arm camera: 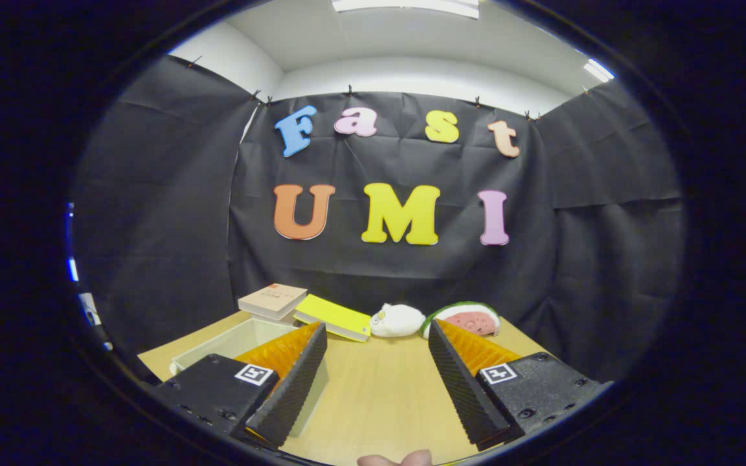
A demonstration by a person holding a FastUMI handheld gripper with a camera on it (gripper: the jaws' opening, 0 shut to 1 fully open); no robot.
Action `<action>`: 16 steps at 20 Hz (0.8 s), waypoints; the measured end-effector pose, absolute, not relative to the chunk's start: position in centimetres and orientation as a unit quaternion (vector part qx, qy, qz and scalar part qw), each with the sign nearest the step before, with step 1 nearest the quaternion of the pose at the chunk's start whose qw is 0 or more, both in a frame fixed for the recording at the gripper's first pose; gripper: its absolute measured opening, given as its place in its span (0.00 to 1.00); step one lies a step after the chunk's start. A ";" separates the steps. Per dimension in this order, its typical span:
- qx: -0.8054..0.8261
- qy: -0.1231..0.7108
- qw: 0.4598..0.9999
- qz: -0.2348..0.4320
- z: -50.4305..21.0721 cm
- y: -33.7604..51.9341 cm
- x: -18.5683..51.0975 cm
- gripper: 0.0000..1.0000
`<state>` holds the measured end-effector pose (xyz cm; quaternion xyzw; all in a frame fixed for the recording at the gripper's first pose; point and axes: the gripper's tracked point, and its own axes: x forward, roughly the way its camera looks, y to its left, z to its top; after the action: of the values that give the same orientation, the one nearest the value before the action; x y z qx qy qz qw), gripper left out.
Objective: Open the storage box then place both shoes into the box .Put the left shoe in first, then the right shoe, with the right side of both shoes facing outward in a uniform manner.
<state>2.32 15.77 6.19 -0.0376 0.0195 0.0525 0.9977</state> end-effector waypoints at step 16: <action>-0.020 -0.030 0.999 0.014 2.5 10.7 -5.6 1.00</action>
<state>-5.63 10.67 2.52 -0.0200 -0.0301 0.0139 0.9993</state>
